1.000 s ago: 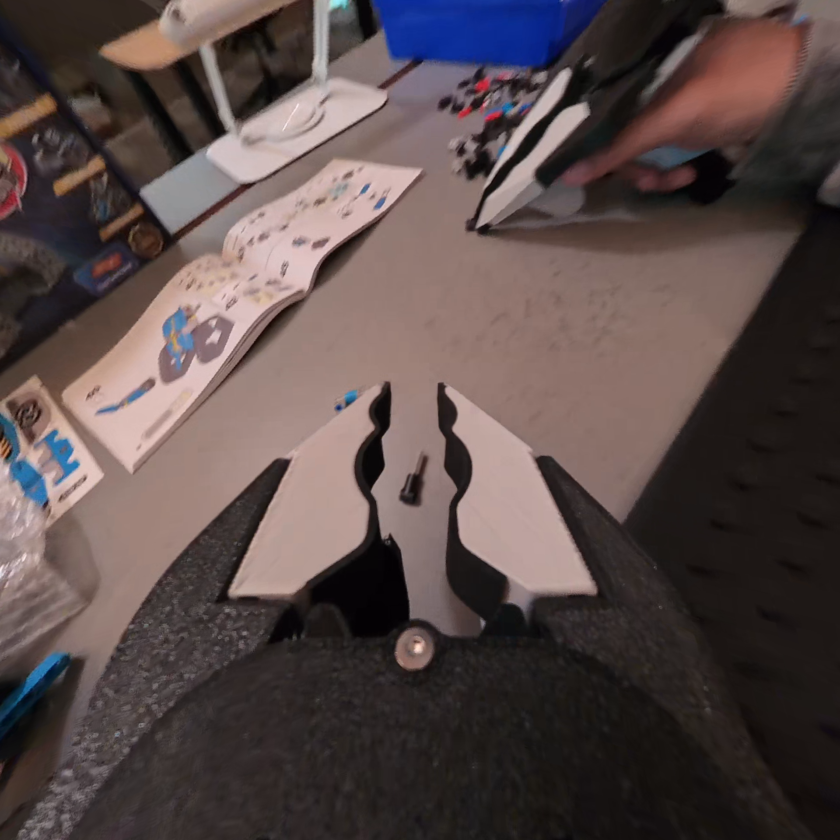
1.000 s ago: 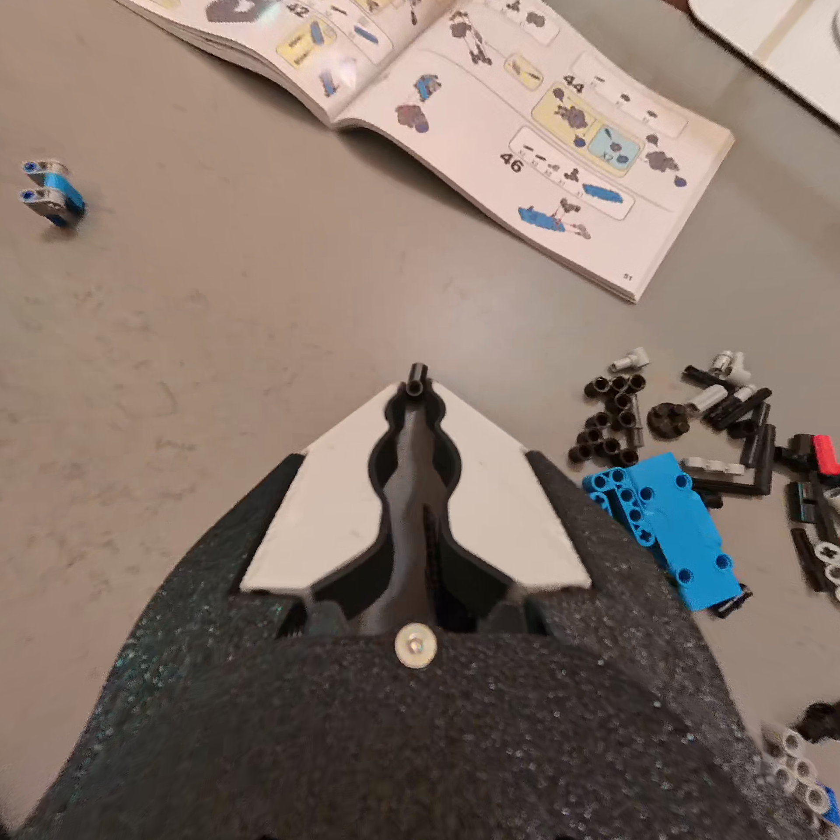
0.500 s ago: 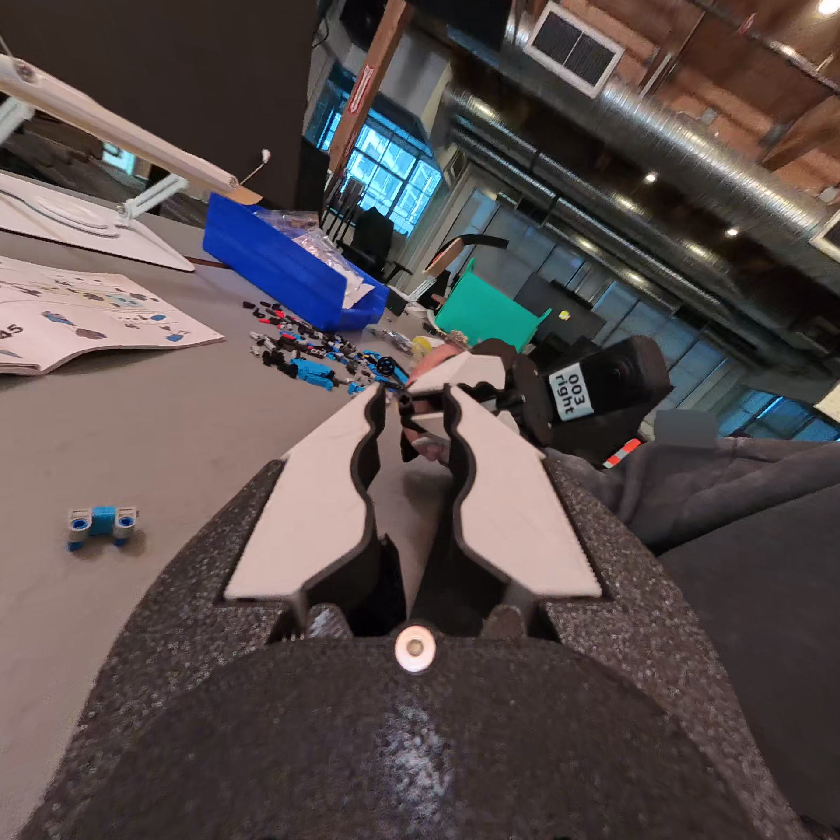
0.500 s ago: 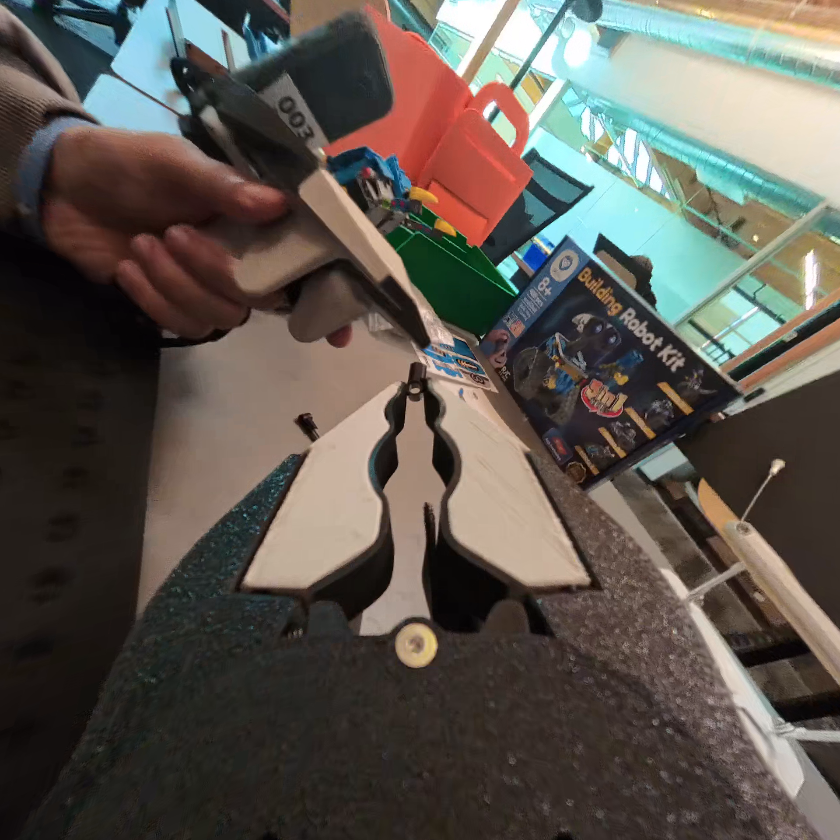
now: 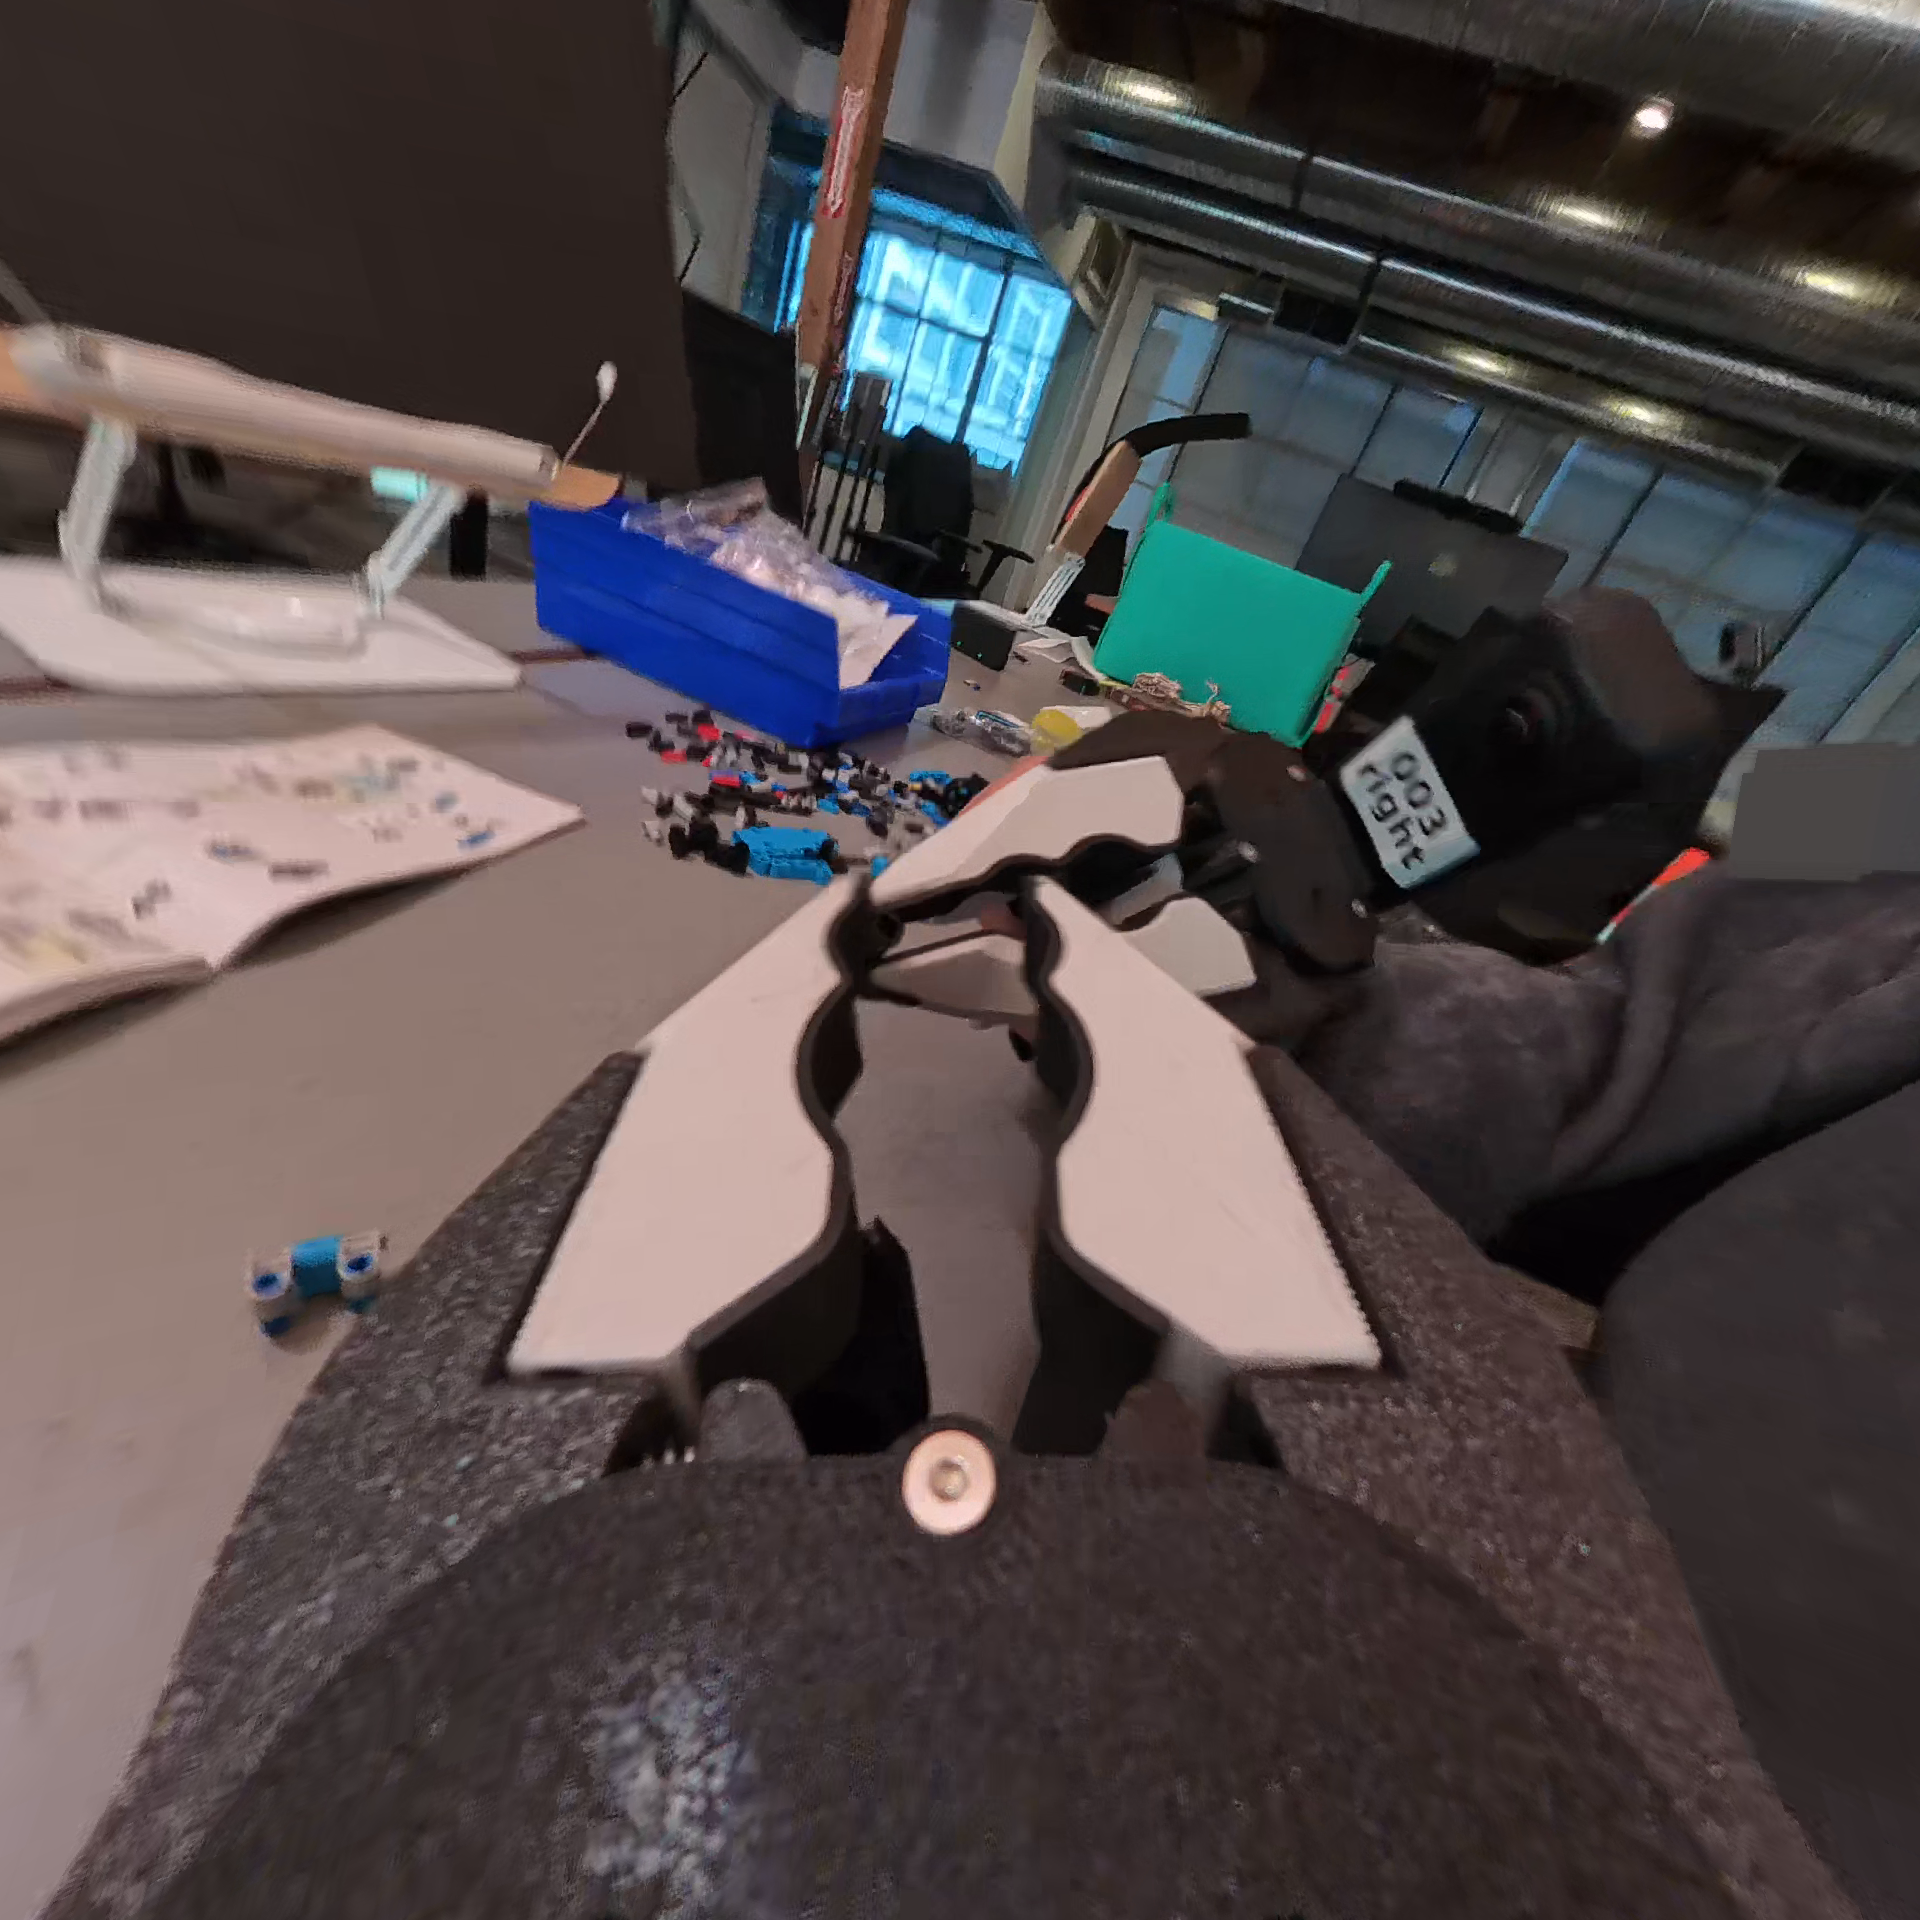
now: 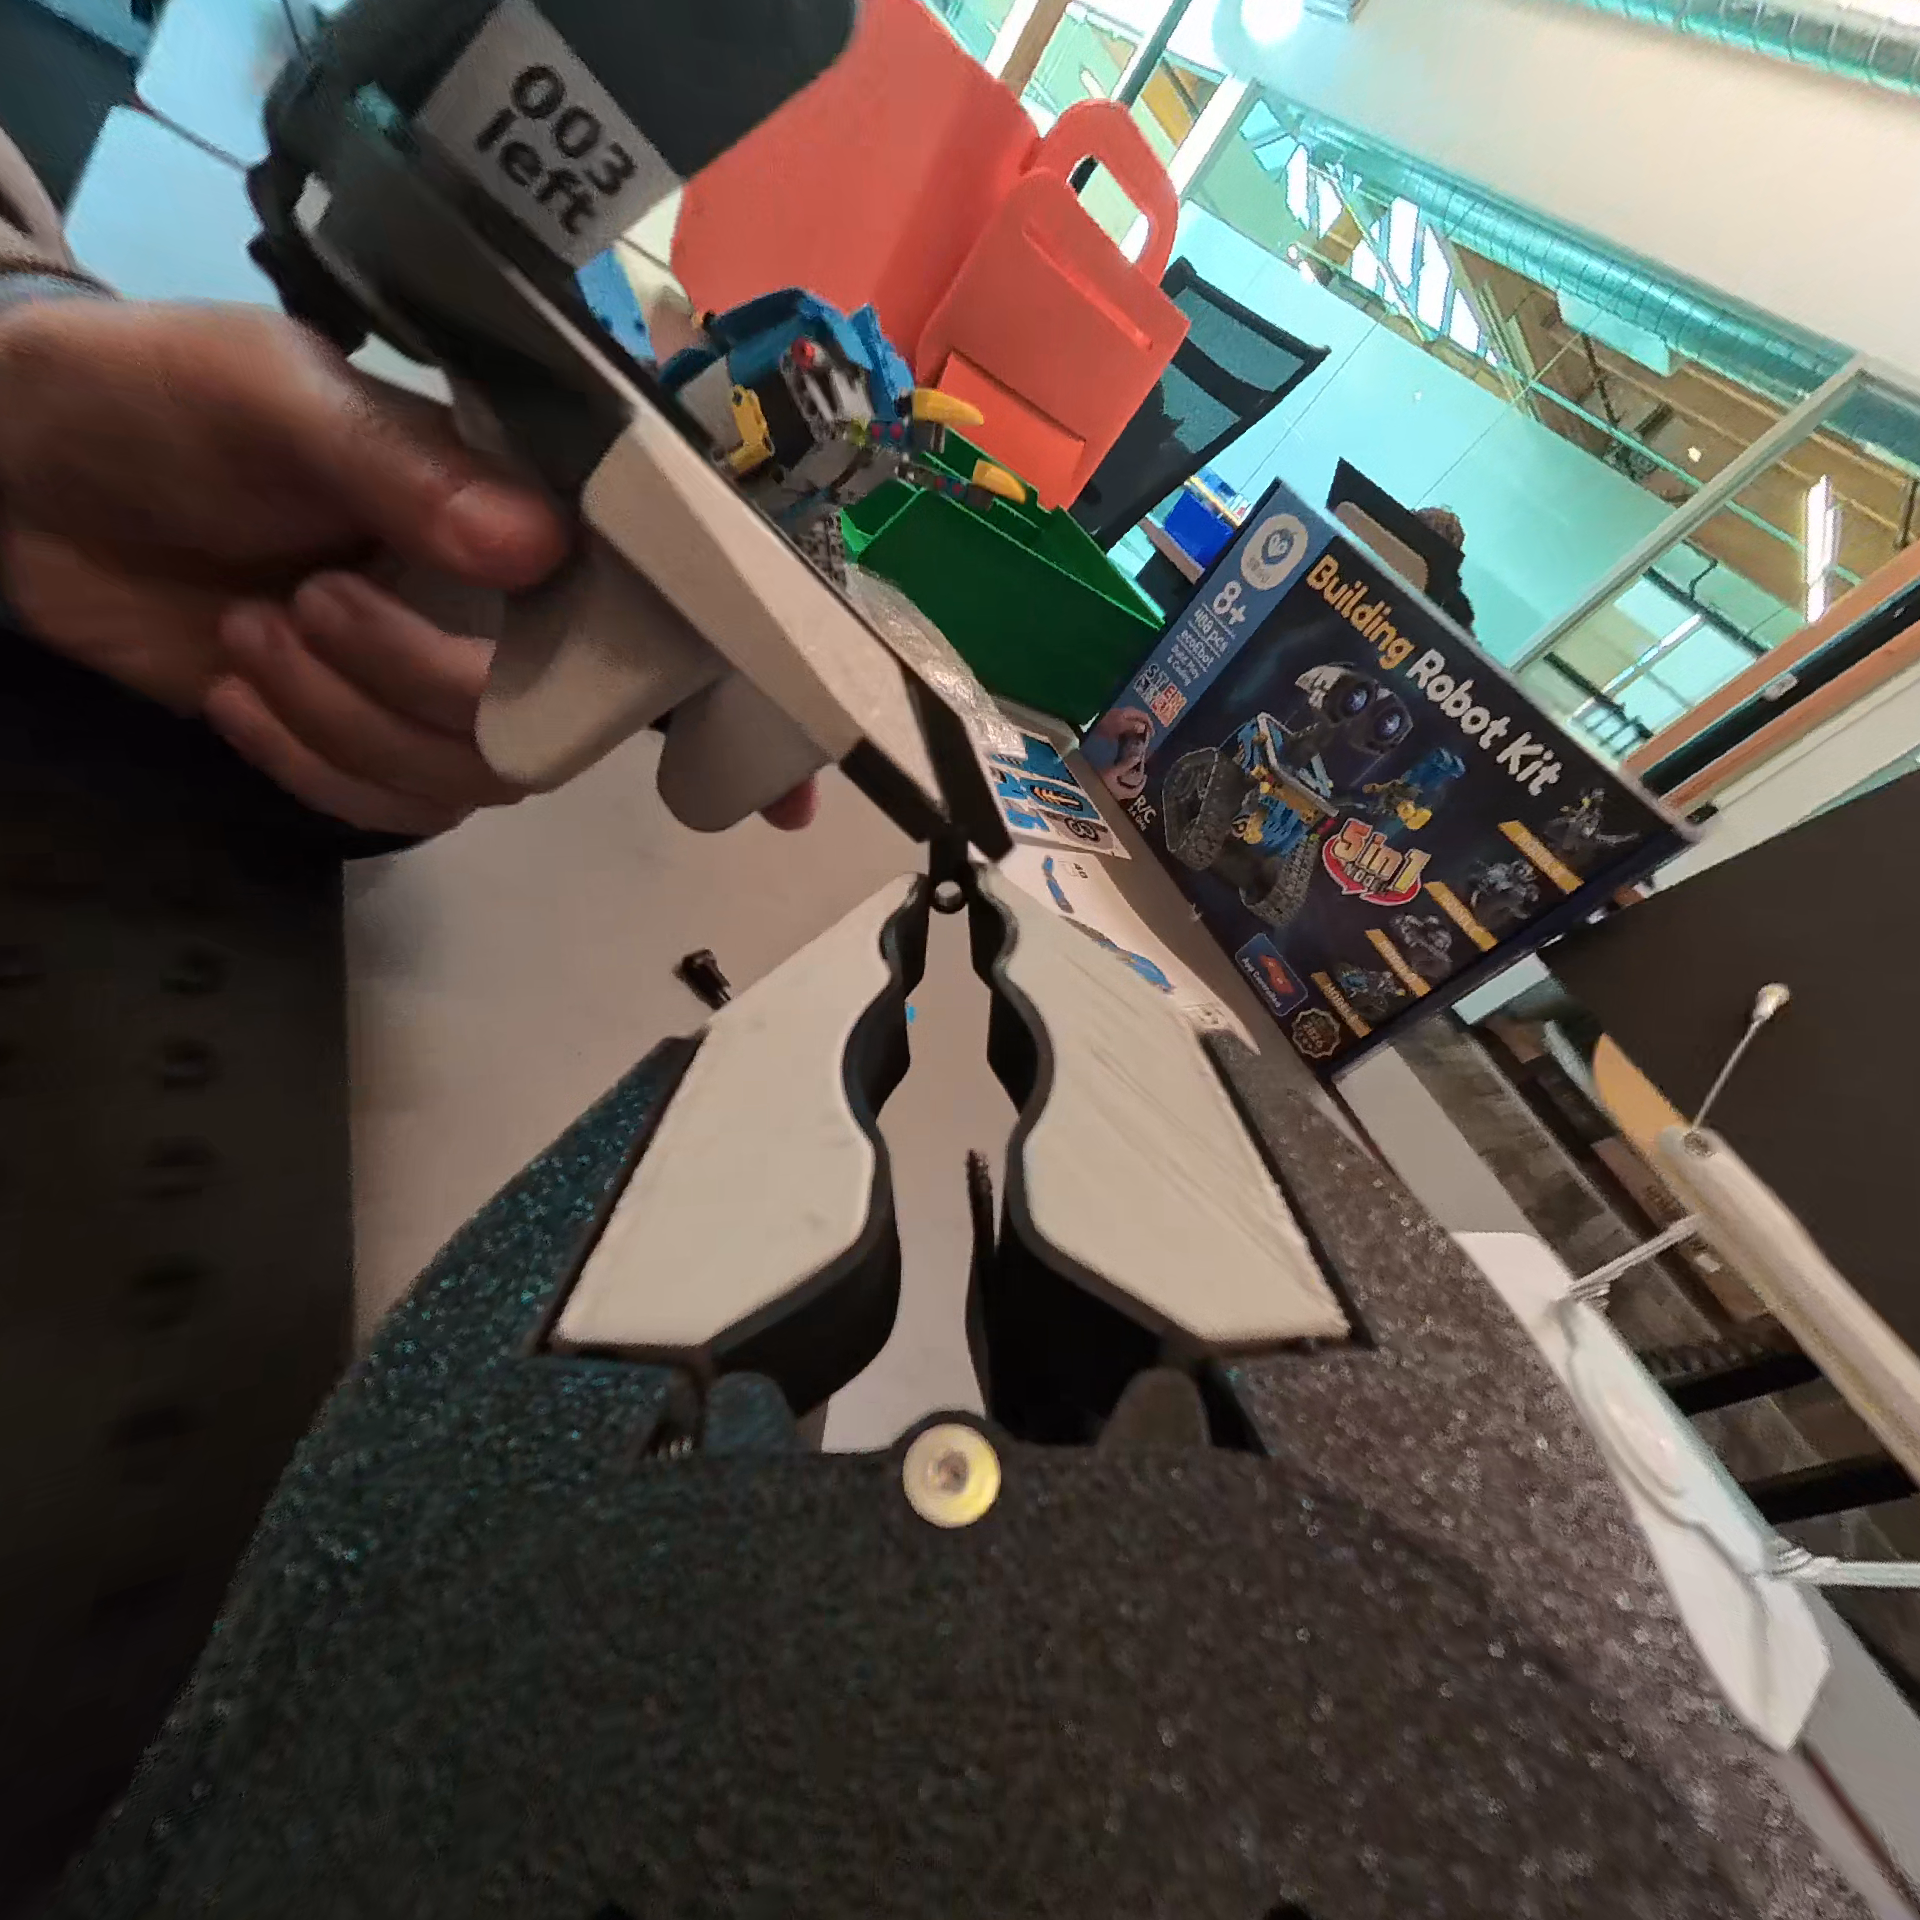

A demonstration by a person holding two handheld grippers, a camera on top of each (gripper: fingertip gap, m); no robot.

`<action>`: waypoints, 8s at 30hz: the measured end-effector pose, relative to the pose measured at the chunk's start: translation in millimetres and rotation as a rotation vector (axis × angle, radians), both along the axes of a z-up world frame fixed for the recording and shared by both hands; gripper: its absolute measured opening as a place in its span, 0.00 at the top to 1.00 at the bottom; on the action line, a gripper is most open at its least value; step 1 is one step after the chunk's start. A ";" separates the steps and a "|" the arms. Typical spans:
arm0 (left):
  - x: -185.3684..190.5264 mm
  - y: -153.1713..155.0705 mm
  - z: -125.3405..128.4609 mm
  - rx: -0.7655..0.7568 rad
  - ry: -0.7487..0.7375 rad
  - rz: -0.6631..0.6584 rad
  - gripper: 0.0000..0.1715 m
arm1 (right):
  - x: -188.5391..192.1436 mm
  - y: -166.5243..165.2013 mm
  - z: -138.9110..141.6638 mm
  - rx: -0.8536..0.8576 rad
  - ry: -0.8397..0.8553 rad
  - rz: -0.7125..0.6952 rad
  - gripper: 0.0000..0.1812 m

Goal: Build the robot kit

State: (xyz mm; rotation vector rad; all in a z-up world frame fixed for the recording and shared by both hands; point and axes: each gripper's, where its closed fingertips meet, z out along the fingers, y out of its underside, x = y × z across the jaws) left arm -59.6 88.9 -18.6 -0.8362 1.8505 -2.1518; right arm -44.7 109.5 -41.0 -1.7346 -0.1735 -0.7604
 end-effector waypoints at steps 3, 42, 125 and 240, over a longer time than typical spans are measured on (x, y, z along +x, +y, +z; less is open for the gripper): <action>-13.7 8.2 16.6 0.051 -0.192 0.061 0.92 | 4.3 -0.7 -0.2 0.030 0.119 -0.020 0.96; 3.4 1.9 -39.5 0.883 -0.791 0.370 0.95 | -15.9 0.3 -16.1 0.076 1.066 0.387 0.96; 35.2 95.9 -13.8 0.363 -0.248 0.528 0.96 | 201.1 -232.4 8.2 0.663 0.694 -0.671 0.90; -357.8 402.9 -73.1 -0.103 0.595 1.119 0.61 | 130.1 -110.1 -120.5 -0.200 0.847 -0.465 0.74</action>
